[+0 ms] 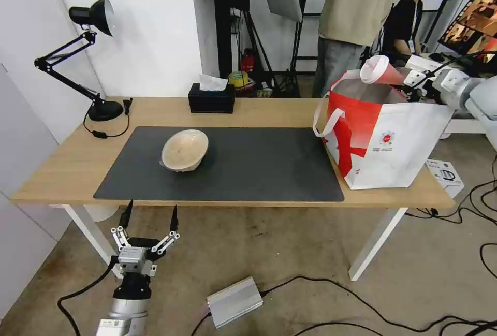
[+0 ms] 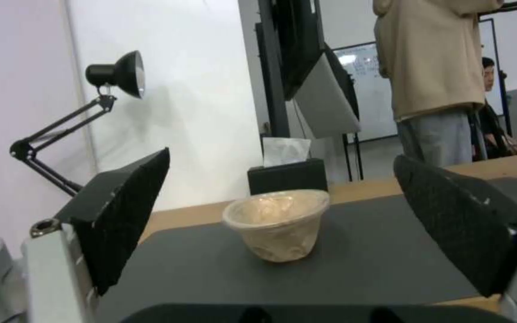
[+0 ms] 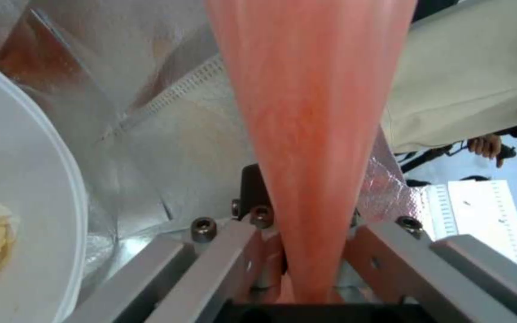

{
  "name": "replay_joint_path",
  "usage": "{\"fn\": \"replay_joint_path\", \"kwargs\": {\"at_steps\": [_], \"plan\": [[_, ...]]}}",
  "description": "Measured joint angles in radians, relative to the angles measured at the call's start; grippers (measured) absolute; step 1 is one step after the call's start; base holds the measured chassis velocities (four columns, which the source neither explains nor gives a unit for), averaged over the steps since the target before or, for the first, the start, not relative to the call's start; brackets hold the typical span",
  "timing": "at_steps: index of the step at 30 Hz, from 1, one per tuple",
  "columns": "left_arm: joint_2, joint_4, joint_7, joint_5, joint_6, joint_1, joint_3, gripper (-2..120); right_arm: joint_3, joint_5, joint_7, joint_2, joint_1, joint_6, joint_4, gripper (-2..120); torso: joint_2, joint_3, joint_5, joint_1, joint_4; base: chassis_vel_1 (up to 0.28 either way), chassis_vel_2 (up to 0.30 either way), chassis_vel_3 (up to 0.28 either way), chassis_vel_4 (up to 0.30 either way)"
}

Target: Pick up the trash from the table and place it into the takeout bag.

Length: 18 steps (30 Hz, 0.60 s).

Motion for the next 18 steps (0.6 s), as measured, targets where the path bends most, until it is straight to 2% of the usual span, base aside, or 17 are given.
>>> {"fn": "replay_joint_path", "kwargs": {"at_steps": [10, 13, 17, 18], "plan": [[0.002, 0.008, 0.000, -0.004, 0.000, -0.011, 0.001, 100, -0.002, -0.008, 0.000, 0.012, 0.012, 0.002, -0.027, 4, 0.000, 0.000, 0.0000, 0.000, 0.0000, 0.000, 0.000, 0.000, 0.000], [0.004, 0.009, 0.000, -0.006, 0.000, -0.014, 0.001, 100, -0.002, -0.008, 0.003, 0.011, 0.012, 0.002, -0.027, 11, 0.000, 0.000, 0.0000, 0.000, 0.0000, 0.000, 0.000, 0.000, 0.000], [0.007, 0.013, 0.001, -0.007, 0.000, -0.018, 0.001, 100, -0.002, -0.008, 0.007, 0.010, 0.008, 0.002, -0.027, 30, 0.000, 0.000, 0.0000, 0.000, -0.0001, 0.000, 0.000, 0.000, 0.000], [0.007, 0.013, 0.001, -0.007, 0.000, -0.018, 0.001, 100, -0.002, -0.008, 0.007, 0.010, 0.008, 0.002, -0.027, 30, 0.000, 0.000, 0.0000, 0.000, -0.0001, 0.000, 0.000, 0.000, 0.000]]}}
